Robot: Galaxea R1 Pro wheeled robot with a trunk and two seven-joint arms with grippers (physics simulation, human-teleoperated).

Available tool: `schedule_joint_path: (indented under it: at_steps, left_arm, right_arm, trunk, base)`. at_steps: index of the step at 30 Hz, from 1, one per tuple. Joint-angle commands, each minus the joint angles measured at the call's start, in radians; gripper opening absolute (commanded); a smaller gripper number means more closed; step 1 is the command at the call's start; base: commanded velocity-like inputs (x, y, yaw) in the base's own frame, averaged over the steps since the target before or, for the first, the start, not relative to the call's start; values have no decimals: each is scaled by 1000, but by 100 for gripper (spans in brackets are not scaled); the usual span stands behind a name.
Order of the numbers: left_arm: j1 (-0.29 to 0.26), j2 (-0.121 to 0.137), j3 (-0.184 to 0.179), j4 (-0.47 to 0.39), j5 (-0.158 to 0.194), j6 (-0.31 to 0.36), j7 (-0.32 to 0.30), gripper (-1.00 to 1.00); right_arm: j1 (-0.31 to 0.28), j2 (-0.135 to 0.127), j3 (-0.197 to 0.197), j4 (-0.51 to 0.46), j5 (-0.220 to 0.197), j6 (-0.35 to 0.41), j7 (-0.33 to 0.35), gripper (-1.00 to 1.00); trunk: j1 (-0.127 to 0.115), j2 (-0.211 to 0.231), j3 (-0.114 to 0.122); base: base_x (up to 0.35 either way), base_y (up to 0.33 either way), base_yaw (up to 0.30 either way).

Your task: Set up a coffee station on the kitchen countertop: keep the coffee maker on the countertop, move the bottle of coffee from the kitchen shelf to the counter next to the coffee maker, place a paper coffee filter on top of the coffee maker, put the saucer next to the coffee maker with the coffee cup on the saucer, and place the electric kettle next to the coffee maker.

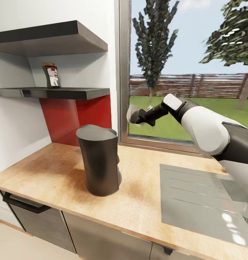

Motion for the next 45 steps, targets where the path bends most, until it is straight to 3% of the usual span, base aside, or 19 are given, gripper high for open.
schedule_joint_path:
  at_steps: [1,4,9,14,32,41,45]
  left_arm:
    - [-1,0,8,1,-5,-2,-5,100]
    - [0,-1,8,2,-4,-2,-5,100]
    - [0,-2,9,4,-3,-2,-5,100]
    - [0,-12,9,7,-3,-1,-3,100]
    - [0,-15,10,19,-3,-2,-2,100]
    - [0,-26,10,20,-3,-2,-2,100]
    - [3,-28,9,21,-5,1,2,100]
  right_arm:
    - [-16,5,2,-1,4,3,-8,-100]
    - [-53,26,1,-1,-7,3,-24,-100]
    - [-79,77,-3,-1,-74,3,-33,-100]
    - [-82,97,-16,-1,-109,3,-34,-100]
    - [-81,99,-20,-1,-117,3,-33,-100]
    - [-78,99,-20,-1,-118,3,-33,-100]
    - [-55,99,-19,-2,-117,3,-32,-100]
  trunk:
    - [0,-1,-2]
    - [0,-1,-3]
    - [0,-1,-6]
    - [0,-1,-10]
    - [0,-1,-14]
    - [0,-1,-14]
    - [1,-1,-14]
  base:
    - [0,0,0]
    - [0,0,0]
    - [0,0,0]
    - [0,0,0]
    - [2,0,0]
    - [161,101,0]
    - [0,0,0]
